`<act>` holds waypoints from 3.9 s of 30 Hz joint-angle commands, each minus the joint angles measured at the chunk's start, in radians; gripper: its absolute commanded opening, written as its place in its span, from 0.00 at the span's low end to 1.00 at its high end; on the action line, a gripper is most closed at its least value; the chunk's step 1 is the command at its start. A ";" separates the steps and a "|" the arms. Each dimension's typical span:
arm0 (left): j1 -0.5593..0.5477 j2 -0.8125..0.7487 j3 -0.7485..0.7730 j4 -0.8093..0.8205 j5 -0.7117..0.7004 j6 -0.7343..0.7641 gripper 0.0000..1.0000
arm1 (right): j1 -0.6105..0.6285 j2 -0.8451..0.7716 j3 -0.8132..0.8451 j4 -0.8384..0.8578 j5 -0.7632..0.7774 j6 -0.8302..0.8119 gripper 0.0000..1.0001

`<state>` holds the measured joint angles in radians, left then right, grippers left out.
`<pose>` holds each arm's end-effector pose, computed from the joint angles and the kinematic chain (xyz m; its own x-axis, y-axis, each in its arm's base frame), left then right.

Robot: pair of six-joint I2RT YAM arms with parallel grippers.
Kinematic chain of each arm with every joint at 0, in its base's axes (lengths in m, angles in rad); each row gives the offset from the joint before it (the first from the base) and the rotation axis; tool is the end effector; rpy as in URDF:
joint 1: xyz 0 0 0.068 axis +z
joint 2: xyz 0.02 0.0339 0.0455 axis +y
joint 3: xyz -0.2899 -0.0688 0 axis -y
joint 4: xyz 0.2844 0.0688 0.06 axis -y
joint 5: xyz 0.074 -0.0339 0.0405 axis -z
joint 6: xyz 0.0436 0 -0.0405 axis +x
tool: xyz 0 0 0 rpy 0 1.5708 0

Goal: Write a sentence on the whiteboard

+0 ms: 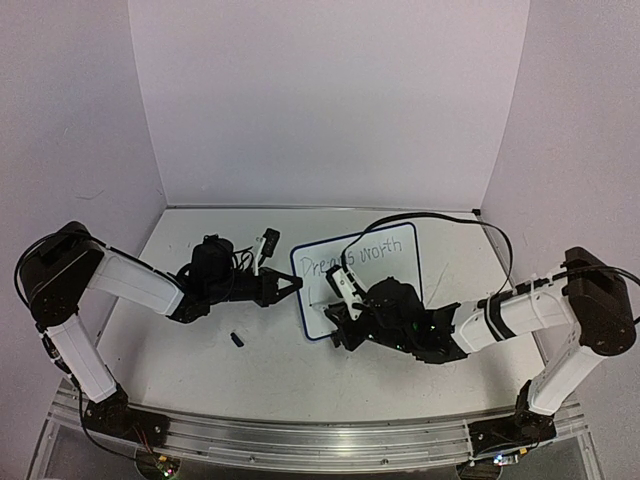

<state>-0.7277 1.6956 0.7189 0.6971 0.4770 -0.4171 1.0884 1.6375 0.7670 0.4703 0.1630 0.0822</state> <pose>0.2655 -0.2633 0.1680 -0.5613 0.0180 -0.8274 0.7580 0.4125 -0.5052 0.1808 0.3300 0.1784 -0.2462 -0.2955 -0.9231 -0.7873 0.6165 0.0126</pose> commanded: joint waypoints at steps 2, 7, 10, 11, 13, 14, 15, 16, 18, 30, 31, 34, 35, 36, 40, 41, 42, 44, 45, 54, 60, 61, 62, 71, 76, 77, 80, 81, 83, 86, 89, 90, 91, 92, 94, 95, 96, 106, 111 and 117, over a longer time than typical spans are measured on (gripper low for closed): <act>-0.004 -0.025 0.005 -0.019 -0.014 0.026 0.00 | -0.001 -0.023 0.023 0.000 -0.018 0.002 0.00; -0.004 -0.025 0.004 -0.020 -0.014 0.025 0.00 | -0.002 -0.070 0.022 0.054 -0.024 0.002 0.00; -0.004 -0.028 0.005 -0.020 -0.014 0.024 0.00 | -0.001 -0.066 0.025 0.063 -0.008 0.004 0.00; -0.004 -0.029 0.005 -0.020 -0.014 0.026 0.00 | -0.001 -0.065 0.026 0.065 -0.006 0.004 0.00; -0.004 -0.029 0.005 -0.020 -0.013 0.026 0.00 | -0.001 -0.062 0.030 0.068 -0.002 0.004 0.00; -0.004 -0.029 0.005 -0.020 -0.013 0.026 0.00 | -0.001 -0.057 0.034 0.069 0.001 0.003 0.00; -0.004 -0.027 0.005 -0.021 -0.013 0.027 0.00 | -0.001 -0.050 0.039 0.069 0.004 0.002 0.00; -0.004 -0.026 0.006 -0.021 -0.013 0.028 0.00 | -0.001 -0.044 0.045 0.069 0.007 0.001 0.00; -0.004 -0.025 0.007 -0.021 -0.012 0.026 0.00 | -0.002 -0.035 0.051 0.071 0.013 0.001 0.00; -0.004 -0.039 -0.005 -0.021 -0.016 0.032 0.00 | -0.001 0.002 0.064 0.080 0.026 0.005 0.00; -0.004 -0.041 -0.006 -0.022 -0.017 0.032 0.00 | -0.001 -0.002 0.062 0.079 0.033 0.005 0.00; -0.004 -0.041 -0.007 -0.024 -0.018 0.032 0.00 | -0.002 -0.006 0.056 0.073 0.048 0.004 0.00; -0.004 -0.042 -0.007 -0.023 -0.018 0.032 0.00 | -0.001 -0.007 0.054 0.071 0.050 0.004 0.00; -0.004 -0.043 -0.007 -0.023 -0.018 0.033 0.00 | -0.001 -0.004 0.054 0.071 0.051 0.004 0.00; -0.004 -0.041 -0.006 -0.025 -0.018 0.034 0.00 | -0.002 0.012 0.062 0.068 0.052 0.004 0.00; -0.004 -0.042 -0.006 -0.025 -0.018 0.034 0.00 | -0.001 0.014 0.064 0.068 0.052 0.005 0.00; -0.004 -0.042 -0.006 -0.025 -0.019 0.034 0.00 | -0.001 0.016 0.063 0.067 0.053 0.005 0.00; -0.004 -0.041 -0.006 -0.027 -0.019 0.034 0.00 | -0.001 0.017 0.063 0.065 0.055 0.005 0.00; -0.004 -0.041 -0.006 -0.027 -0.020 0.034 0.00 | -0.001 0.018 0.062 0.063 0.058 0.005 0.00; -0.004 -0.040 -0.004 -0.027 -0.021 0.036 0.00 | -0.001 0.002 0.050 0.017 0.128 0.011 0.00; -0.004 -0.034 0.002 -0.029 -0.018 0.035 0.00 | -0.001 -0.033 0.029 0.029 0.125 0.013 0.00; -0.004 -0.032 0.003 -0.029 -0.018 0.035 0.00 | -0.001 -0.041 0.027 0.036 0.119 0.014 0.00; -0.004 -0.031 0.005 -0.029 -0.018 0.035 0.00 | -0.002 -0.048 0.025 0.044 0.113 0.016 0.00; -0.004 -0.031 0.014 -0.036 -0.016 0.035 0.00 | -0.001 -0.086 0.001 0.070 0.095 0.021 0.00; -0.004 -0.027 0.018 -0.037 -0.014 0.037 0.00 | -0.003 -0.060 0.020 0.071 0.091 0.020 0.00; -0.004 -0.027 0.018 -0.037 -0.014 0.037 0.00 | -0.004 -0.054 0.024 0.072 0.089 0.021 0.00; -0.004 -0.031 0.015 -0.038 -0.015 0.039 0.00 | -0.004 -0.038 0.031 0.073 0.097 0.021 0.00; -0.004 -0.033 0.014 -0.039 -0.015 0.039 0.00 | -0.003 -0.034 0.033 0.073 0.100 0.021 0.00; -0.004 -0.037 0.010 -0.038 -0.017 0.039 0.00 | -0.004 -0.022 0.038 0.071 0.109 0.022 0.00; -0.004 -0.041 0.006 -0.039 -0.019 0.040 0.00 | -0.003 -0.008 0.045 0.070 0.122 0.026 0.00; -0.004 -0.043 0.004 -0.039 -0.021 0.042 0.00 | -0.003 0.004 0.056 0.046 0.147 0.026 0.00; -0.004 -0.043 0.004 -0.039 -0.021 0.043 0.00 | -0.003 0.004 0.058 0.036 0.155 0.024 0.00; -0.004 -0.041 0.005 -0.039 -0.021 0.043 0.00 | -0.002 0.001 0.059 0.028 0.161 0.022 0.00; -0.004 -0.039 0.006 -0.039 -0.021 0.043 0.00 | -0.003 -0.009 0.055 0.026 0.162 0.021 0.00; -0.004 -0.036 0.008 -0.038 -0.019 0.043 0.00 | -0.003 -0.038 0.037 0.027 0.150 0.020 0.00; -0.004 -0.035 0.009 -0.039 -0.018 0.043 0.00 | -0.003 -0.055 0.026 0.031 0.133 0.017 0.00; -0.004 -0.035 0.009 -0.039 -0.018 0.043 0.00 | -0.003 -0.071 0.013 0.036 0.116 0.015 0.00; -0.004 -0.032 0.011 -0.040 -0.021 0.041 0.00 | -0.003 -0.078 -0.018 0.054 0.044 0.019 0.00; -0.004 -0.033 0.014 -0.039 -0.018 0.040 0.00 | -0.003 -0.047 0.002 0.062 0.040 0.018 0.00; -0.004 -0.037 0.010 -0.040 -0.018 0.041 0.00 | -0.003 -0.023 0.026 0.065 0.083 0.026 0.00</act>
<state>-0.7303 1.6859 0.7177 0.6788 0.4713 -0.4003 1.0874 1.5892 0.7464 0.5068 0.2139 0.0982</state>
